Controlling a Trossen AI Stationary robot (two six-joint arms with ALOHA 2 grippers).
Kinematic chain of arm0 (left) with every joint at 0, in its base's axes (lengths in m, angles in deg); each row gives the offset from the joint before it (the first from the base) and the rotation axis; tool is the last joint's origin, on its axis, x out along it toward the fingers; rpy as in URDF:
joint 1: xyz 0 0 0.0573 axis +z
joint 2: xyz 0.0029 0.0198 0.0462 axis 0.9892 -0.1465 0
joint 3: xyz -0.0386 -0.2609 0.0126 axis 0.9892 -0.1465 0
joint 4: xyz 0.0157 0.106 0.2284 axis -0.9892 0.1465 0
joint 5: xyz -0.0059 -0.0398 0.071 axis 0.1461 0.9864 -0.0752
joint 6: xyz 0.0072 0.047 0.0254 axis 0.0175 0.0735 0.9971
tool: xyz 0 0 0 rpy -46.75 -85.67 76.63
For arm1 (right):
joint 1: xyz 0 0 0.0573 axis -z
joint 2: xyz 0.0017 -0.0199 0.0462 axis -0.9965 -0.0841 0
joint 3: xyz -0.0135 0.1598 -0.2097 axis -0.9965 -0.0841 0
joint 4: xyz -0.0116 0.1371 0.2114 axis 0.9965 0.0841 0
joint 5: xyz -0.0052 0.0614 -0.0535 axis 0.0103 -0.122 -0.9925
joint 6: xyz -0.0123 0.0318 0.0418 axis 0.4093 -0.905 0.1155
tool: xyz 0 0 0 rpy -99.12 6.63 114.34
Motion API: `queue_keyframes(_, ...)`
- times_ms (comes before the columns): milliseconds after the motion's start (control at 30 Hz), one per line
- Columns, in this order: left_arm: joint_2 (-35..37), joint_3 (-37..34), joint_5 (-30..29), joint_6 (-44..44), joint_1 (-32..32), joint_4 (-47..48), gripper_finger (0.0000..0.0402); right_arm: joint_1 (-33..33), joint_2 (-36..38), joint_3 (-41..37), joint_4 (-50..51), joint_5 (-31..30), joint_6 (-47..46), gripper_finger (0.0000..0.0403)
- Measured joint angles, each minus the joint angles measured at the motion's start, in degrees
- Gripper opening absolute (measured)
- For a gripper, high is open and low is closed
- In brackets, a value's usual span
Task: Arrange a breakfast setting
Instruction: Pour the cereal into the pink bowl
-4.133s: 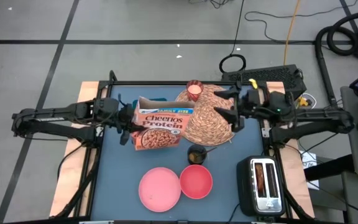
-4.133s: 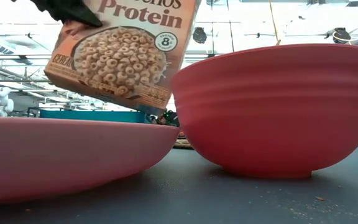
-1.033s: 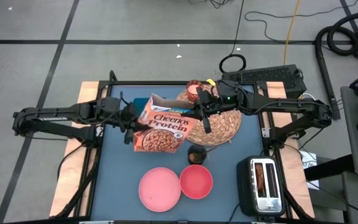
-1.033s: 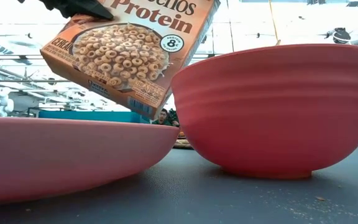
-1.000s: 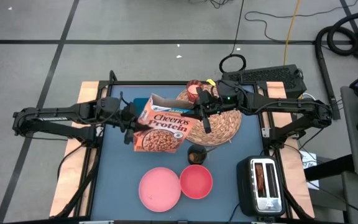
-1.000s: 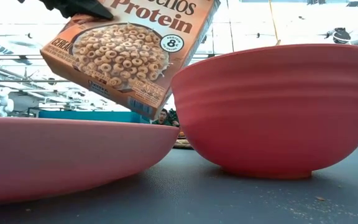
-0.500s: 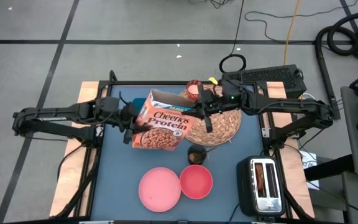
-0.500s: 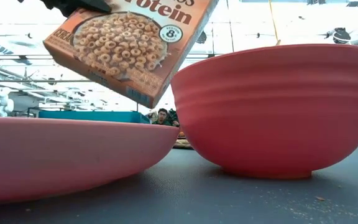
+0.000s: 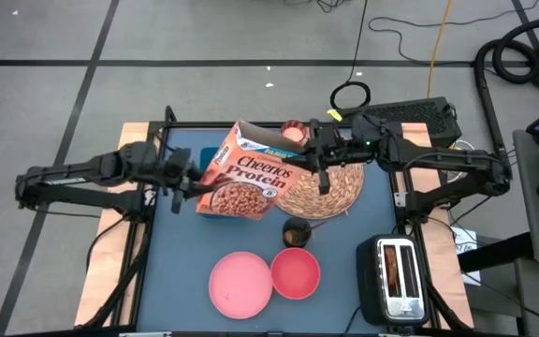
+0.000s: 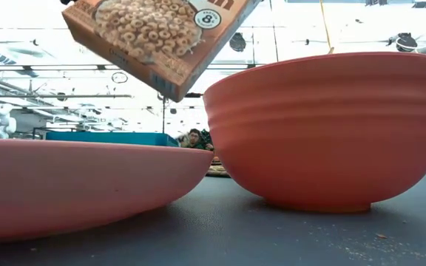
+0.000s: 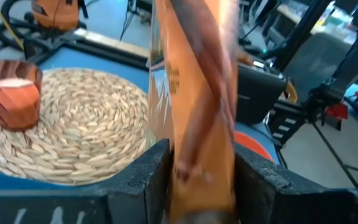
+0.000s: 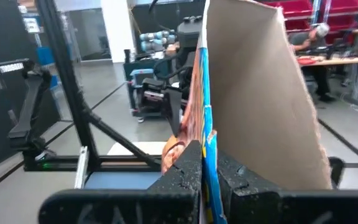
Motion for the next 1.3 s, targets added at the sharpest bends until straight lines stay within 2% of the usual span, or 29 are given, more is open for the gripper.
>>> queue_keyframes(433,5.5,0.0,-0.4,0.0,0.0,2.2,0.0152,0.2,3.4,0.0,0.2,-0.6,1.3,0.0000)
queue_keyframes(567,6.6,-0.1,-1.0,1.3,0.0,7.7,0.0152,0.3,4.6,0.0,-0.7,-0.7,1.3,0.0000)
queue_keyframes(767,8.8,-0.1,-6.5,1.4,0.0,18.4,0.0152,0.4,5.9,0.0,-0.6,-0.8,1.5,0.0000)
queue_keyframes(1000,9.8,-0.1,-6.9,0.8,0.0,25.8,0.0152,0.4,7.9,0.0,-1.5,-0.8,3.0,0.0000)
queue_keyframes(1300,8.1,-0.1,-7.1,-1.1,0.0,24.9,0.0152,0.4,8.4,0.0,-1.6,-8.5,8.0,0.0000)
